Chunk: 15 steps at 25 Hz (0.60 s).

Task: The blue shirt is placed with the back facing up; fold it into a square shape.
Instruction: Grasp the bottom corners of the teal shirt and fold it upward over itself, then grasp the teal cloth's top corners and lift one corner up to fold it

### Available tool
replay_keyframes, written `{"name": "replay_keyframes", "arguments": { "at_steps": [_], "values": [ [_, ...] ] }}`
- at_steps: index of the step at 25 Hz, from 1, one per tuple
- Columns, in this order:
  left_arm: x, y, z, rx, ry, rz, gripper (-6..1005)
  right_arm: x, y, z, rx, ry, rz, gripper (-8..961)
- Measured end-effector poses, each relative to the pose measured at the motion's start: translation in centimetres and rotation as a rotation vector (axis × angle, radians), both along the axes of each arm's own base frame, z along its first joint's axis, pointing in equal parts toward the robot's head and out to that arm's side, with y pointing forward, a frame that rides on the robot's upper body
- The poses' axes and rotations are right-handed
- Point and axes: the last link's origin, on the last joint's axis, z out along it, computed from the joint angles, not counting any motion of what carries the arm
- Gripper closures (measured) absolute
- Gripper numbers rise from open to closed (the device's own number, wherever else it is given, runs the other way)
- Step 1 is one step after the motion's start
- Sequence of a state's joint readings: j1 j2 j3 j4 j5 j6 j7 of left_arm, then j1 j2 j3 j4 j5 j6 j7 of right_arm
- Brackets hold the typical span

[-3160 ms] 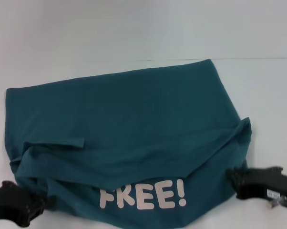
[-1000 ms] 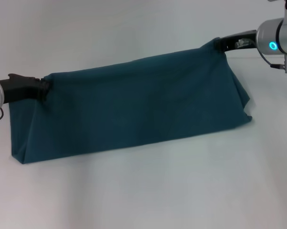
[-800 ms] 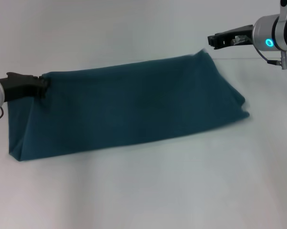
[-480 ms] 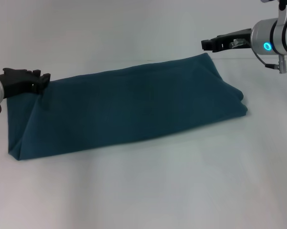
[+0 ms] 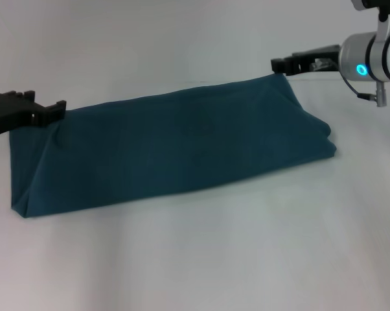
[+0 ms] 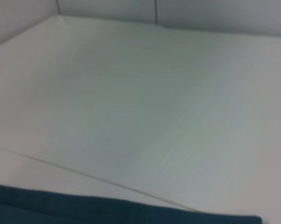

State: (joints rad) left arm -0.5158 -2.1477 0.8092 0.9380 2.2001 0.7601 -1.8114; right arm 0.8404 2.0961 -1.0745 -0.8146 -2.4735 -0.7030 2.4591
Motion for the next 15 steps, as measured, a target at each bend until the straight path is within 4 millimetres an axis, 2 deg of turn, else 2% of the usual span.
{"name": "replay_keyframes", "arguments": {
  "at_steps": [4,9,11,15],
  "values": [
    [1.0,-0.9,0.9,0.013,-0.05,-0.008,448,-1.7,0.1,0.2,0.036,0.038,0.089,469],
    [2.6,-2.1,1.9,-0.036,-0.213,-0.005,310,-3.2,-0.6,1.4,0.063,0.206,0.177,478],
    [3.6,-3.0,1.9,-0.075,-0.318,-0.016,310,-3.2,-1.5,1.7,0.049,0.26,0.228,478],
    [4.2,-4.3,1.7,-0.152,-0.466,-0.022,309,-1.8,-3.4,1.7,0.011,0.301,0.288,478]
  ]
}}
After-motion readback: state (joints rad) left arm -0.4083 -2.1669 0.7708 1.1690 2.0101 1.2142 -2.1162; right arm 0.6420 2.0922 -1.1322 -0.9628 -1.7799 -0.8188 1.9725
